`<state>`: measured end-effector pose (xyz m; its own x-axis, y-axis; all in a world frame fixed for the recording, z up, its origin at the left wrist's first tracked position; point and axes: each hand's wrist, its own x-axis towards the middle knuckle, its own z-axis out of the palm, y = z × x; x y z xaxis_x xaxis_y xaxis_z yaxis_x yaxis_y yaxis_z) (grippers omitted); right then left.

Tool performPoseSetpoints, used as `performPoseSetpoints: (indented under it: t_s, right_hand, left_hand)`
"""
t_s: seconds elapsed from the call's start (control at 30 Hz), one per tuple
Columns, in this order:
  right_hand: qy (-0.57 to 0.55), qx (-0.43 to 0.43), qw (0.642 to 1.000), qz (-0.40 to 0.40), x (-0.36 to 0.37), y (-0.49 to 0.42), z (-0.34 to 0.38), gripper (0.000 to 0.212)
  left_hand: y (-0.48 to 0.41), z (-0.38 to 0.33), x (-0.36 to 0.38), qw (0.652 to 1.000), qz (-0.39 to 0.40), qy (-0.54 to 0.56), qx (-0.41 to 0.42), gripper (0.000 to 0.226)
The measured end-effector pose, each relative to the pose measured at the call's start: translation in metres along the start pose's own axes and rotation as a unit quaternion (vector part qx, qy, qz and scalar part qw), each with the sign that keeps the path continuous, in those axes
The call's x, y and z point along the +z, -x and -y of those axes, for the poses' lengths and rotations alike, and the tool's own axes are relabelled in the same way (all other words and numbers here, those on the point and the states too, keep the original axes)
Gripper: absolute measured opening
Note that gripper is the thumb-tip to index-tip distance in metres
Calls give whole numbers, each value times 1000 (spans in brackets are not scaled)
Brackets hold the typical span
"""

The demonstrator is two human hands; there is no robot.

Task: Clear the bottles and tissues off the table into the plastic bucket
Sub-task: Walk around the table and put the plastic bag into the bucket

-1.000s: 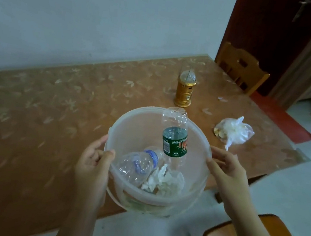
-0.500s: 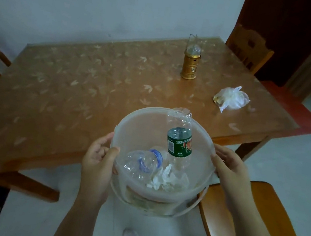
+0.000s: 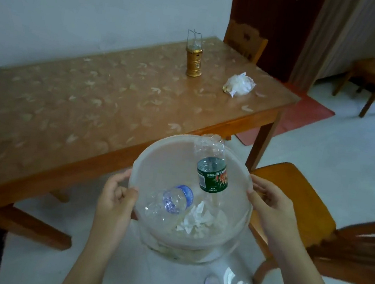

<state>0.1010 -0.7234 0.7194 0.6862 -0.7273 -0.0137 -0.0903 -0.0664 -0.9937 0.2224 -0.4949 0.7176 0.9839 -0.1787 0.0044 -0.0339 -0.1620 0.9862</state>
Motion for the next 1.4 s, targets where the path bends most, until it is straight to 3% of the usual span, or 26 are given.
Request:
performPoseSetpoints:
  t_s: [0.27, 0.7, 1.1, 1.4]
  right_hand:
    - [2, 55, 995, -86, -50, 133, -15, 23]
    - [-49, 115, 970, -207, -183, 272, -35, 26]
    - [-55, 125, 951, -276, -363, 353, -58, 28]
    - [-72, 119, 926, -350, -458, 328, -78, 28]
  left_hand:
    - [92, 12, -18, 993, 109, -49, 1, 31]
    - [220, 10, 42, 965, 252, -71, 17, 31]
    - [357, -17, 169, 936, 339, -76, 58, 36]
    - [380, -28, 295, 915, 394, -66, 53, 26]
